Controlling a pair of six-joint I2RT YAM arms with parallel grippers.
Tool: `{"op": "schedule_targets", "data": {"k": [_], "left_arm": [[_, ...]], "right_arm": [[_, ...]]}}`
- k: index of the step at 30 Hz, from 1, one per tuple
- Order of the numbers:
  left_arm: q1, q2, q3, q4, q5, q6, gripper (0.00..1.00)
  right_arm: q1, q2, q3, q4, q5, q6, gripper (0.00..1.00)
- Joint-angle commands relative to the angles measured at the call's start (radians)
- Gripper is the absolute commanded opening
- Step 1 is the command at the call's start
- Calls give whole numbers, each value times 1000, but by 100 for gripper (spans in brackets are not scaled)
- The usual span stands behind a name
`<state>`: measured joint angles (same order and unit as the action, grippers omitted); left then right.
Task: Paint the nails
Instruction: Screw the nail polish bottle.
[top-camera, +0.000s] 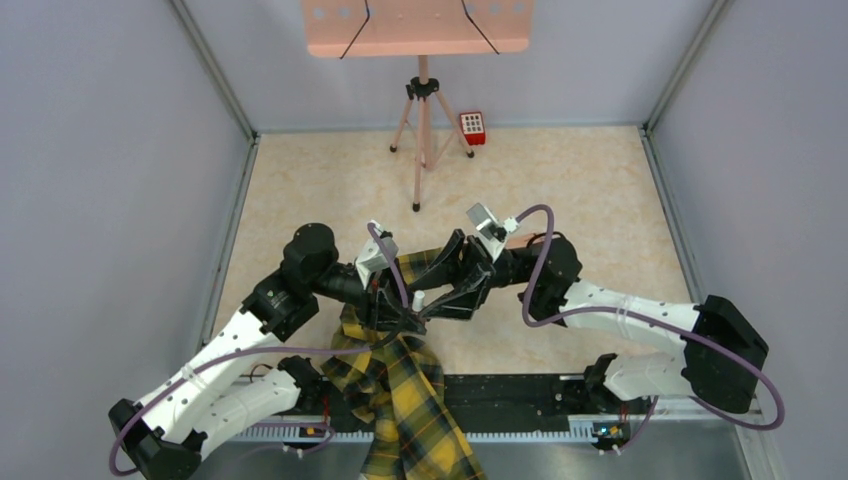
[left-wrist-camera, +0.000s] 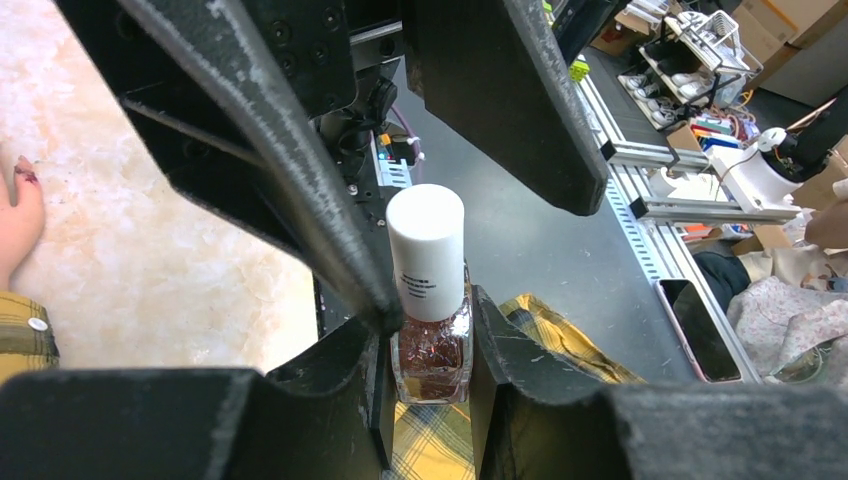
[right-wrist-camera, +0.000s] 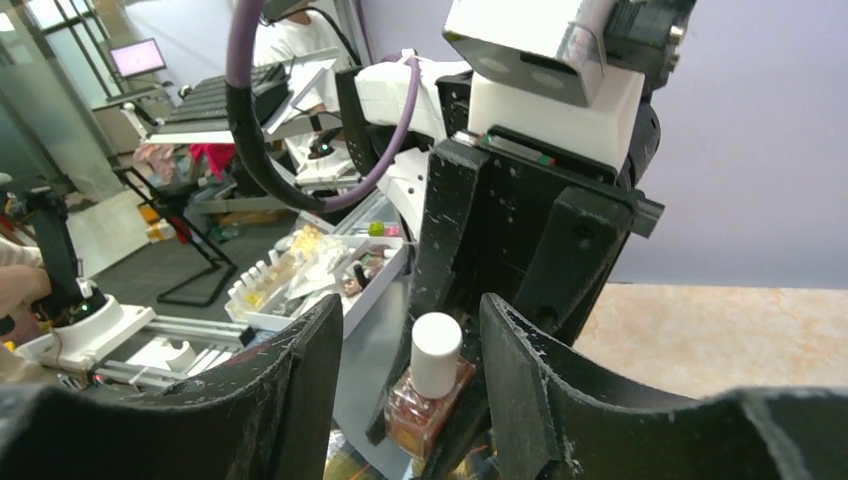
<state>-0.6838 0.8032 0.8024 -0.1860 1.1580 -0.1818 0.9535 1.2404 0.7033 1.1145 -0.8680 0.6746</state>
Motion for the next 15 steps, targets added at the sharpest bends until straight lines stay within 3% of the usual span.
{"op": "schedule_targets", "data": {"k": [1, 9, 15], "left_arm": [[-5, -13, 26, 14, -18, 33, 0], [-6, -15, 31, -1, -37, 47, 0], [-5, -18, 32, -14, -58, 59, 0]], "right_arm": [[8, 12, 59, 33, -28, 31, 50], [10, 32, 90, -71, -42, 19, 41], [8, 34, 93, -113, -45, 4, 30]]}}
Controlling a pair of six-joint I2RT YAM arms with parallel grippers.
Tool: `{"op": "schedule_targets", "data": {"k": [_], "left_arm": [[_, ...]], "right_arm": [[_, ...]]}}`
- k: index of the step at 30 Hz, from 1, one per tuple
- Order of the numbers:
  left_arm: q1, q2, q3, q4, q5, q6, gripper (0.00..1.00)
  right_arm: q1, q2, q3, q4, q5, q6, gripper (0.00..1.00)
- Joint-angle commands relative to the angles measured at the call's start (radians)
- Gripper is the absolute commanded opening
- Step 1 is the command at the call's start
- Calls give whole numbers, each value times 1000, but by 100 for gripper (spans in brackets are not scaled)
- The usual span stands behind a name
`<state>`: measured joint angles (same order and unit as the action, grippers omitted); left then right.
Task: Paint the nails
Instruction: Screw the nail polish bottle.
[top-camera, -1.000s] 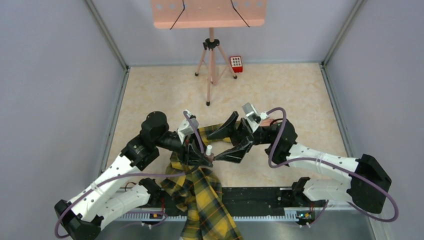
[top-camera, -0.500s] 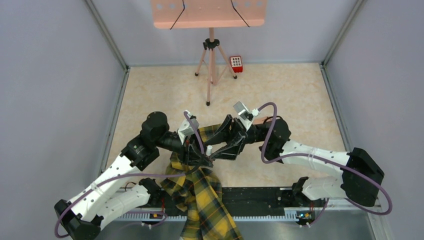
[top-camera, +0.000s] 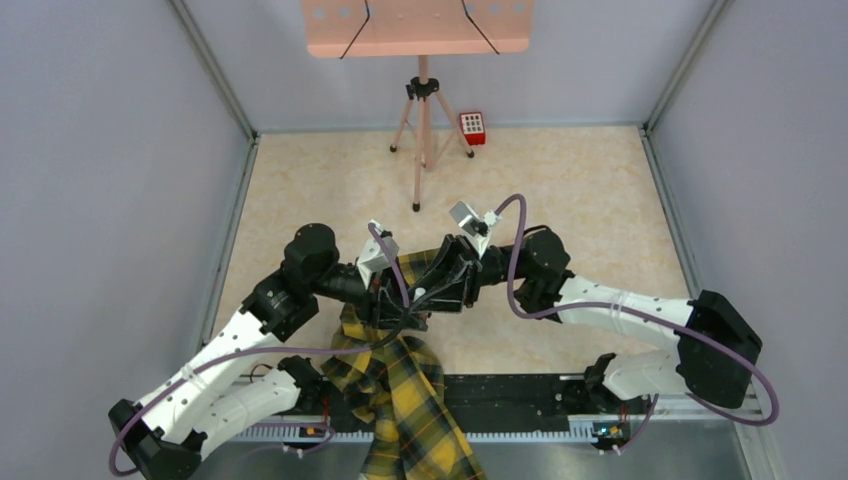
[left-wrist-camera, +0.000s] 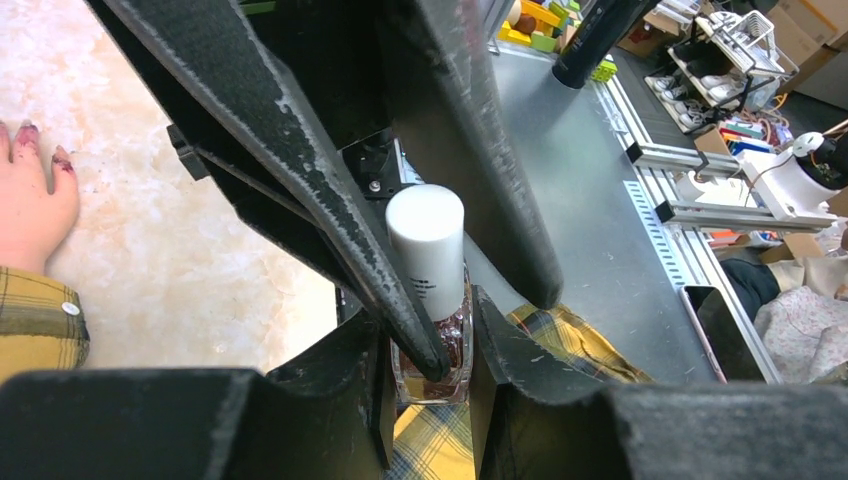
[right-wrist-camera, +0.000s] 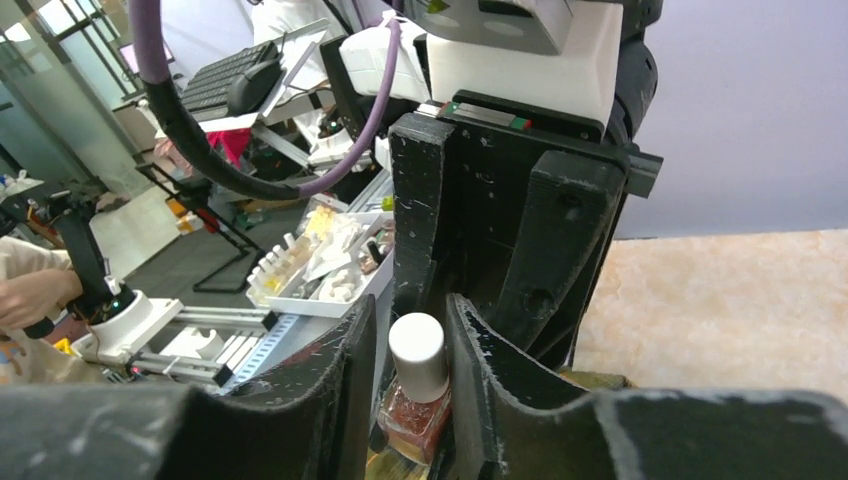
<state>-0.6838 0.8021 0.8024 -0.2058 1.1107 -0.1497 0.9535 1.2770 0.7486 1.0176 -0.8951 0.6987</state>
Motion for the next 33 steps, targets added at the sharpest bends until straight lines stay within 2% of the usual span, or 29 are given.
{"op": "schedule_targets", "data": {"k": [1, 4, 5, 9, 17, 20, 26, 33], "left_arm": [[-6, -18, 32, 4, -16, 29, 0], [-5, -22, 37, -6, -43, 38, 0], [-5, -25, 37, -11, -57, 44, 0], [-6, -42, 44, -44, -153, 74, 0], [-2, -72, 44, -61, -344, 91, 0], [-1, -88, 41, -71, -461, 104, 0], [2, -111, 28, -60, -600, 102, 0], [3, -110, 26, -74, -788, 94, 0]], "right_arm": [[10, -1, 47, -23, -19, -23, 25], [9, -4, 46, -41, -20, -28, 2], [9, -4, 46, -52, -18, -35, 0], [14, -13, 44, -110, -4, -73, 0], [38, -29, 56, -341, 82, -207, 0], [39, -12, 52, -369, 97, -209, 0], [51, 40, 52, -422, 169, -200, 0], [85, 95, 100, -550, 340, -216, 0]]}}
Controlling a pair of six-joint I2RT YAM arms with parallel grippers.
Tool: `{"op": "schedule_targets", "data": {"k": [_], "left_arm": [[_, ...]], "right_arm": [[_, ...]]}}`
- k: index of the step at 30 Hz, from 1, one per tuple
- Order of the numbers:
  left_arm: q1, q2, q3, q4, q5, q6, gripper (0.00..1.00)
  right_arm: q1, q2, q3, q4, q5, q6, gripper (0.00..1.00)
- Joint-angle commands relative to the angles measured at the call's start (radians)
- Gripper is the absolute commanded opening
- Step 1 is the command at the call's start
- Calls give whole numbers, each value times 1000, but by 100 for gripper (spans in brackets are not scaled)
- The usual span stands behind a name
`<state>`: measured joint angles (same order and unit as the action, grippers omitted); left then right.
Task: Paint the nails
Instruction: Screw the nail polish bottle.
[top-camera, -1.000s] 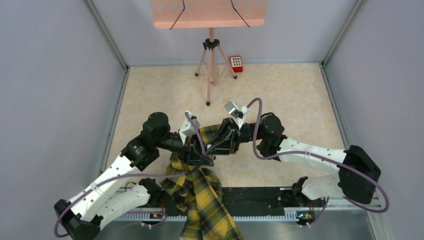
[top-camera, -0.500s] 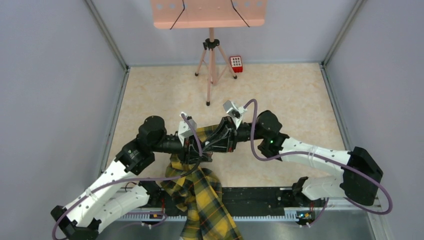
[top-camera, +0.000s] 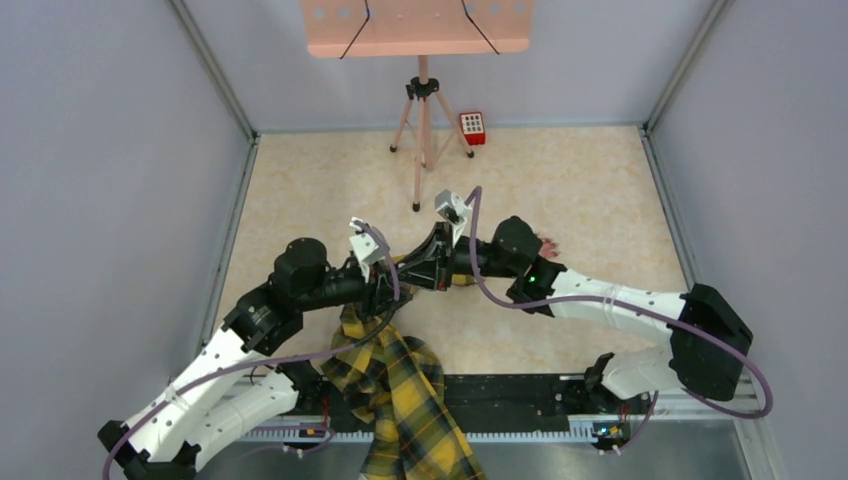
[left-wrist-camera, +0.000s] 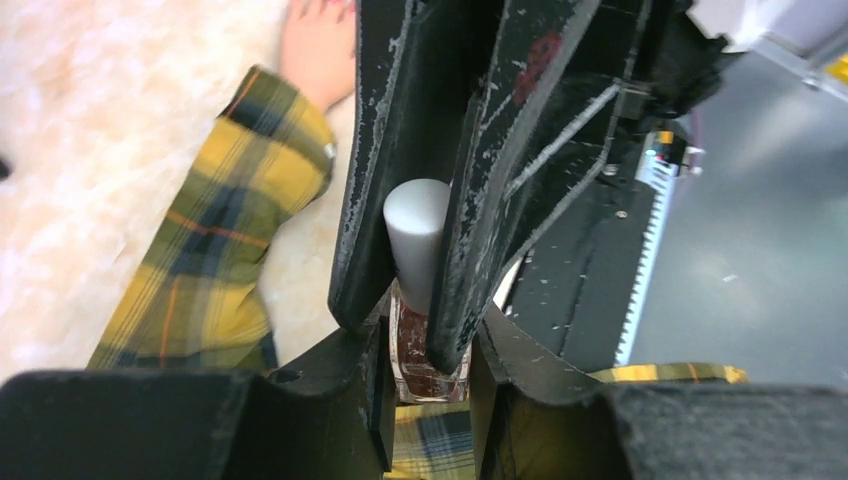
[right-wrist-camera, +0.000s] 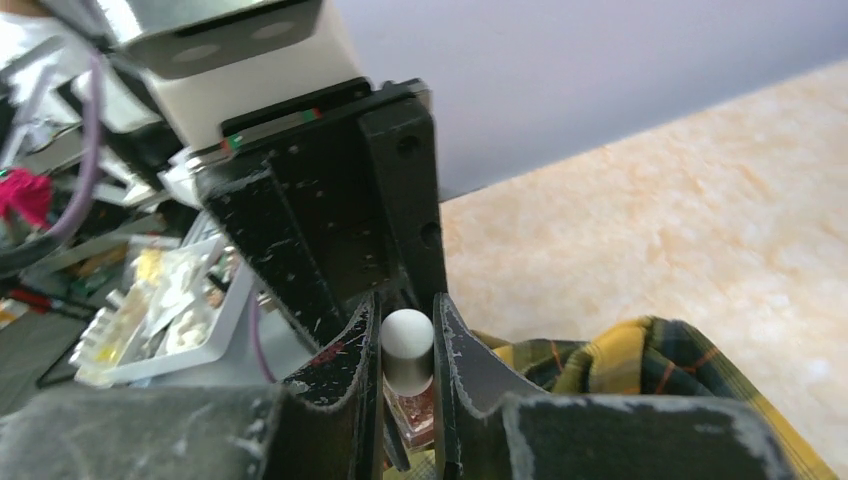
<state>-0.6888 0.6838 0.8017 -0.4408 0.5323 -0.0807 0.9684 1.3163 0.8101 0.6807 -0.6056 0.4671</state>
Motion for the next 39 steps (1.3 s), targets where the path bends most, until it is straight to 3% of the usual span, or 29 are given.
{"op": "schedule_targets", "data": {"k": [1, 9, 15, 23, 33, 39], "left_arm": [[10, 13, 27, 159, -230, 25, 0], [10, 27, 26, 131, -489, 11, 0], [10, 33, 21, 129, -570, 6, 0], [9, 66, 28, 112, -581, 8, 0], [8, 70, 32, 116, -489, 16, 0], [9, 77, 28, 117, -452, 25, 0]], "right_arm": [[79, 69, 53, -240, 77, 13, 0], [132, 182, 156, -385, 341, 81, 0], [175, 287, 234, -418, 524, 231, 0], [205, 363, 305, -410, 719, 321, 0], [206, 295, 263, -295, 767, 251, 1], [205, 215, 216, -270, 815, 150, 21]]}}
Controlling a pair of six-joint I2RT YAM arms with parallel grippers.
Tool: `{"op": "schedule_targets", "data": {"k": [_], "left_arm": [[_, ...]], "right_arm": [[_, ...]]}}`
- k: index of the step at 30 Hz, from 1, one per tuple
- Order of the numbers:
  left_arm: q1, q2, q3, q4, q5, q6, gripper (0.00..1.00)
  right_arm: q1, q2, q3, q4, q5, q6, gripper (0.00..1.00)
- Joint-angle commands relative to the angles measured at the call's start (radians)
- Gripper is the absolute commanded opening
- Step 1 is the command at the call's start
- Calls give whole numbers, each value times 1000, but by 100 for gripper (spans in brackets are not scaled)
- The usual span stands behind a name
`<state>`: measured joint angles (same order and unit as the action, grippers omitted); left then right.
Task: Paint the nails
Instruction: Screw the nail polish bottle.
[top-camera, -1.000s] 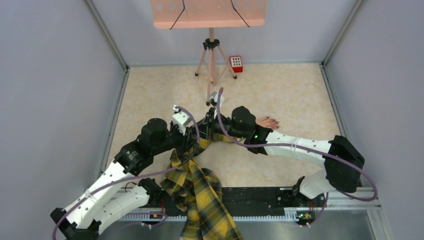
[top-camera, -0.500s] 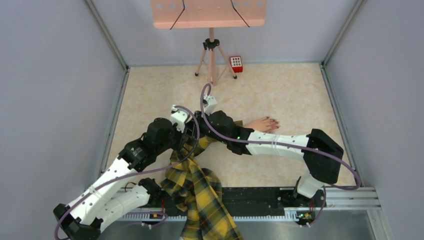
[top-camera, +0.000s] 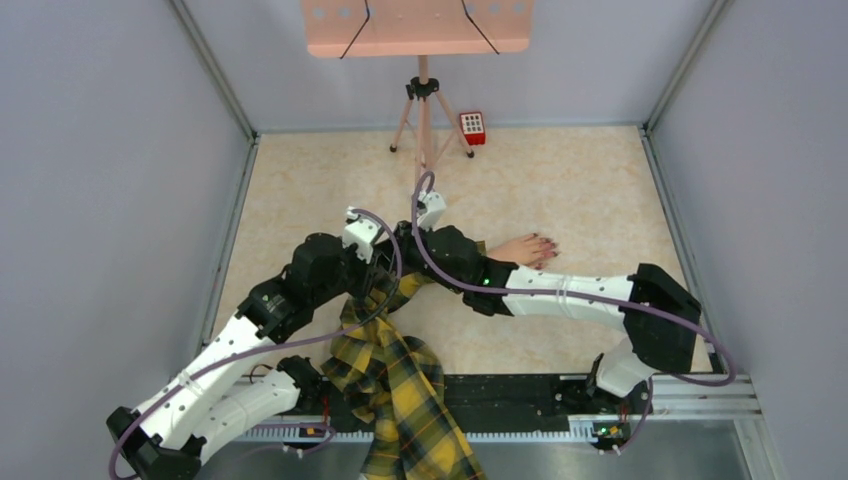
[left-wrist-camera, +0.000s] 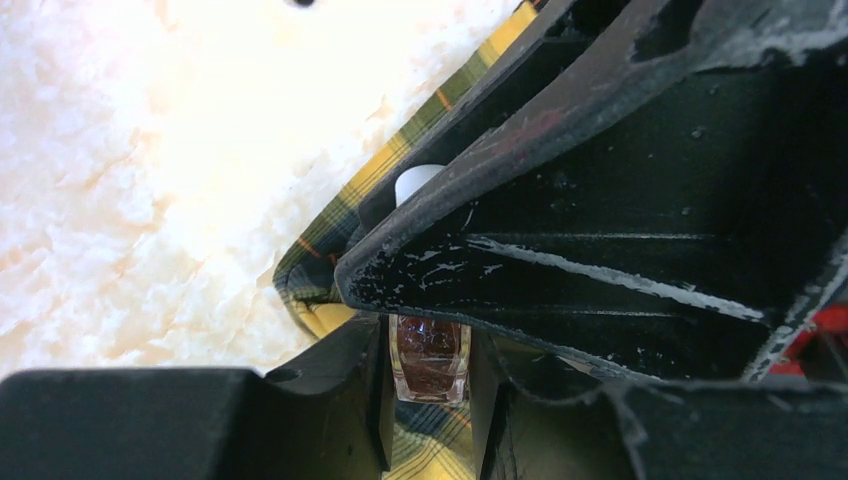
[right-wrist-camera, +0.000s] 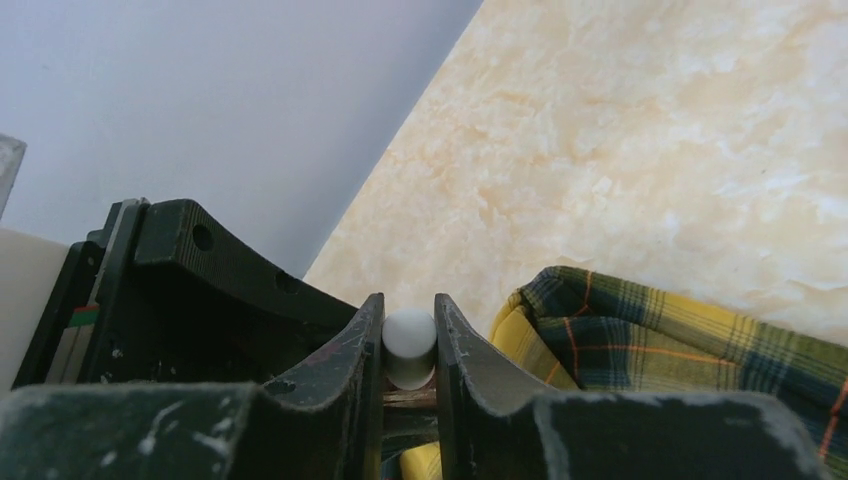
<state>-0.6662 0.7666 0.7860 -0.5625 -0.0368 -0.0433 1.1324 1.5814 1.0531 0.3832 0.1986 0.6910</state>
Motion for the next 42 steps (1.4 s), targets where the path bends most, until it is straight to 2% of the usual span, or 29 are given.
{"op": "schedule_targets", "data": {"k": [1, 7, 9, 12, 19, 26, 30, 33, 39, 42], "left_arm": [[-14, -2, 45, 239, 119, -12, 0], [-14, 11, 48, 233, 102, -16, 0], [-13, 11, 48, 233, 103, -19, 0], [-13, 5, 47, 235, 103, -22, 0], [-12, 3, 49, 234, 95, -32, 0], [-1, 9, 53, 236, 150, -39, 0], [20, 17, 55, 254, 293, -45, 0], [28, 26, 56, 271, 451, -50, 0], [30, 16, 50, 321, 738, -64, 0], [29, 14, 46, 364, 903, -91, 0]], "right_arm": [[41, -65, -34, 35, 14, -88, 26], [40, -136, -49, 38, 4, -193, 71], [38, -159, -55, 11, 25, -206, 80], [30, -207, -84, -6, 41, -220, 87], [-20, -337, -193, -1, 29, -259, 96], [-165, -463, -328, 46, -134, -203, 98], [-220, -536, -392, 58, -204, -203, 98], [-251, -587, -437, 90, -291, -221, 98], [-287, -697, -545, 302, -663, -246, 99], [-287, -721, -555, 364, -793, -239, 99]]}}
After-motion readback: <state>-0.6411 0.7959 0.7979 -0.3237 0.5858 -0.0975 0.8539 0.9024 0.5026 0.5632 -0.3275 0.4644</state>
